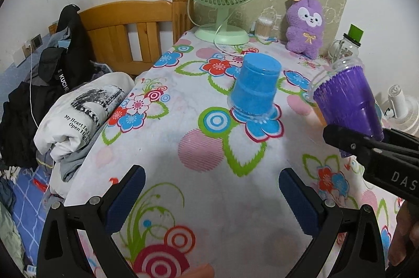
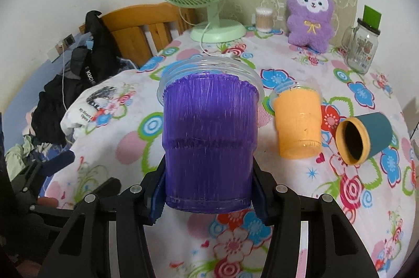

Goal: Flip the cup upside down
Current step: 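Lift the purple cup with the right gripper toward the left tool, then grasp the purple cup with the left gripper while the right gripper releases it, then rotate the held purple cup with the left gripper, rim turning downward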

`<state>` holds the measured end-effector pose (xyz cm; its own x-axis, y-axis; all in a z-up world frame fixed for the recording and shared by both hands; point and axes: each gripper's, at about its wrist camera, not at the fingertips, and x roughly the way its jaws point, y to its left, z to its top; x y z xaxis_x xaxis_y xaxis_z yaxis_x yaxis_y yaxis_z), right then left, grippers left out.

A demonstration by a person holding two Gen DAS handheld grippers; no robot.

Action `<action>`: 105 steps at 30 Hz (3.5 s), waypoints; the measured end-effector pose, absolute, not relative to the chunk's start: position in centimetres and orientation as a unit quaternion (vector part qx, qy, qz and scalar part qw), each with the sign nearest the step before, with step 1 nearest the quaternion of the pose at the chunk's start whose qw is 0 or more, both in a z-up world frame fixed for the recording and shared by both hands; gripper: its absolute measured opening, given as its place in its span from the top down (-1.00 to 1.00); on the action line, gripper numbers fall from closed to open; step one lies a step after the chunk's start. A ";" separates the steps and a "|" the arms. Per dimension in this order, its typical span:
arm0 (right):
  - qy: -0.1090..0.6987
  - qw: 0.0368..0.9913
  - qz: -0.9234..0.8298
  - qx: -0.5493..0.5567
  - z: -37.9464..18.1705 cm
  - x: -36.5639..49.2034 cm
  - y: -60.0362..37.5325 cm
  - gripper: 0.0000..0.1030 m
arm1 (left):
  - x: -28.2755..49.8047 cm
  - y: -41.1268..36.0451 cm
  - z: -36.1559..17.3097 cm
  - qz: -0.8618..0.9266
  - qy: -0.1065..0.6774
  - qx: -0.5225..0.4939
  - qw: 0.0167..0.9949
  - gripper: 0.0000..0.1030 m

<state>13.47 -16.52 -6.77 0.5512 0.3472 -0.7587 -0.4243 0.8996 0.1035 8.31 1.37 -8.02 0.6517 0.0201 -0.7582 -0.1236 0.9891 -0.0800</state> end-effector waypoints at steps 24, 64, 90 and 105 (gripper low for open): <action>0.465 0.860 0.207 -0.028 -10.5 5.4 -15.7 -0.11 | -0.2 0.9 -10.1 0.042 0.432 -0.069 0.898 -0.99; 0.432 0.874 0.192 0.110 -8.8 4.2 -31.4 -0.78 | 2.9 -9.1 -10.6 -0.012 0.425 -0.028 0.905 -0.99; 0.432 0.872 0.200 0.118 -9.0 4.1 -30.7 -0.78 | 1.6 -6.7 -7.4 -0.022 0.385 -0.041 0.922 -0.20; 0.436 0.871 0.193 0.115 -9.3 3.6 -30.6 -0.78 | 0.2 -4.6 -10.0 -0.012 0.400 -0.025 0.916 -0.75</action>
